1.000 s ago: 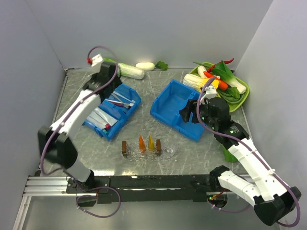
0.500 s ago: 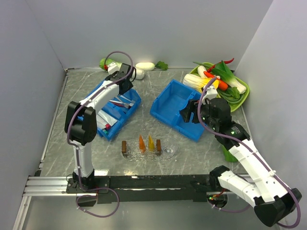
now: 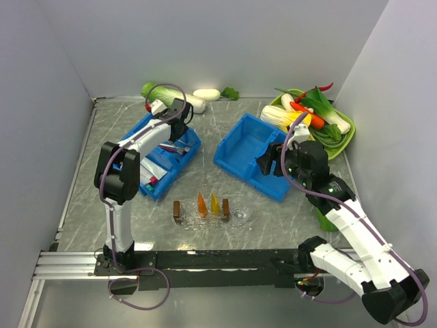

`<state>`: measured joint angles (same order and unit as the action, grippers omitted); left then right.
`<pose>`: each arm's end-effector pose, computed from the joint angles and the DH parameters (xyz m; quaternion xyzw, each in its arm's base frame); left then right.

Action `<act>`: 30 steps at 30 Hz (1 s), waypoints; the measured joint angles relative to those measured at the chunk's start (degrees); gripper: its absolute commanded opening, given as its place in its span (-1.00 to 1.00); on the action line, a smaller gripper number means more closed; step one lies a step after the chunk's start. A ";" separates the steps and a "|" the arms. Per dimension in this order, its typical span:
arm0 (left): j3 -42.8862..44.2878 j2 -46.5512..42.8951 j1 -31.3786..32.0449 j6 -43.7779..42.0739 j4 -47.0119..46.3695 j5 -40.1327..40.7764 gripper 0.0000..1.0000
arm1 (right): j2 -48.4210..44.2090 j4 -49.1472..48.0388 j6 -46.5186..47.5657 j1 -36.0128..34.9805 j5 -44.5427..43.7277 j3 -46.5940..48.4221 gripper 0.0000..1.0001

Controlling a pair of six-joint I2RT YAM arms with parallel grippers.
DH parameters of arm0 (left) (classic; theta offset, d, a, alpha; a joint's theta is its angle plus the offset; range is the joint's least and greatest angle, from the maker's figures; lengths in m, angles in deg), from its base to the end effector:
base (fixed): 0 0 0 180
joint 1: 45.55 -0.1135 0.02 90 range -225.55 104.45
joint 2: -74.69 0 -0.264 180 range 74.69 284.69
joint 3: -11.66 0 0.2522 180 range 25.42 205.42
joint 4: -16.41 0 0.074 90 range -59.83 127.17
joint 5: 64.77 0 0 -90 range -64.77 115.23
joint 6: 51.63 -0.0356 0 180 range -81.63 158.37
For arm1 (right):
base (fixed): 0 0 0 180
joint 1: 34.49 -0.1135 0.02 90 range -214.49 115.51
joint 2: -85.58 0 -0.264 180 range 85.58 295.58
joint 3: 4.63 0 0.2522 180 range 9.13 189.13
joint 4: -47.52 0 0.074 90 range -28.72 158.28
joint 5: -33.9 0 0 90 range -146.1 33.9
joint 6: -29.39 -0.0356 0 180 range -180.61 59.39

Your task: Prepare toiletry sets of a toothbrush and toothpaste on the tray

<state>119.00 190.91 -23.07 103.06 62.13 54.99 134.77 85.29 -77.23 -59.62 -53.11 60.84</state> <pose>0.4194 -0.1544 0.2259 -0.4044 0.8308 -0.0254 0.3815 0.1726 0.0830 0.3439 -0.0759 0.8229 0.2207 0.5181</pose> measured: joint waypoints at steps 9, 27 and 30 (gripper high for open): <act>-0.74 2.67 -2.29 1.20 -3.58 -0.28 -0.12 | 0.00 -0.46 0.02 0.00 -0.37 -0.68 0.50; 2.38 9.81 -4.24 1.05 -3.50 1.64 -0.19 | 0.00 -0.83 0.04 0.04 -0.37 -1.57 0.51; 2.91 10.49 -4.44 0.92 -3.41 1.66 -0.35 | 0.00 -0.85 0.07 0.04 -0.37 -1.57 0.51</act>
<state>121.91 201.40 -27.51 103.97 58.72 56.65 134.77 84.43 -77.16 -59.57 -53.48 59.26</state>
